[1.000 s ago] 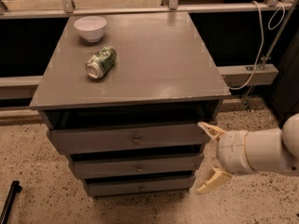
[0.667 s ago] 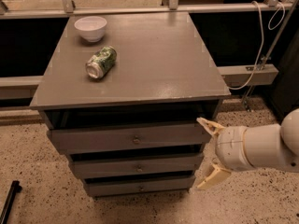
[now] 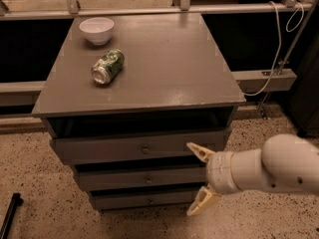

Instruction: Open middle drawer

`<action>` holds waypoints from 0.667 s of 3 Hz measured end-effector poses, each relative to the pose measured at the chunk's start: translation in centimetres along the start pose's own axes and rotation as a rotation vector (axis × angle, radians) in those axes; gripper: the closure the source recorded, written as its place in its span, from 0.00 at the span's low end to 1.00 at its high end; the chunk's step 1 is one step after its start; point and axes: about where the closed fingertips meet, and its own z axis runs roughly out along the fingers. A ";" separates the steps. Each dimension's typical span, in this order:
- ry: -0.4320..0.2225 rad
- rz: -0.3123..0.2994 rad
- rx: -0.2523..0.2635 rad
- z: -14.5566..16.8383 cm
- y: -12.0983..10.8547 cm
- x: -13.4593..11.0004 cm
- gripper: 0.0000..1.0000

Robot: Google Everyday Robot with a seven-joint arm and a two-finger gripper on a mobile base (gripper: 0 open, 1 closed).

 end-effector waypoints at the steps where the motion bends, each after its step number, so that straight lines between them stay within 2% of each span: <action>1: -0.043 -0.147 -0.021 5.7 2.6 2.7 0.00; 2: -0.057 -0.208 -0.029 7.3 3.3 3.7 0.00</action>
Offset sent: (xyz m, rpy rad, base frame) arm -0.0037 0.0181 -0.0619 -0.0036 -0.0780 0.1217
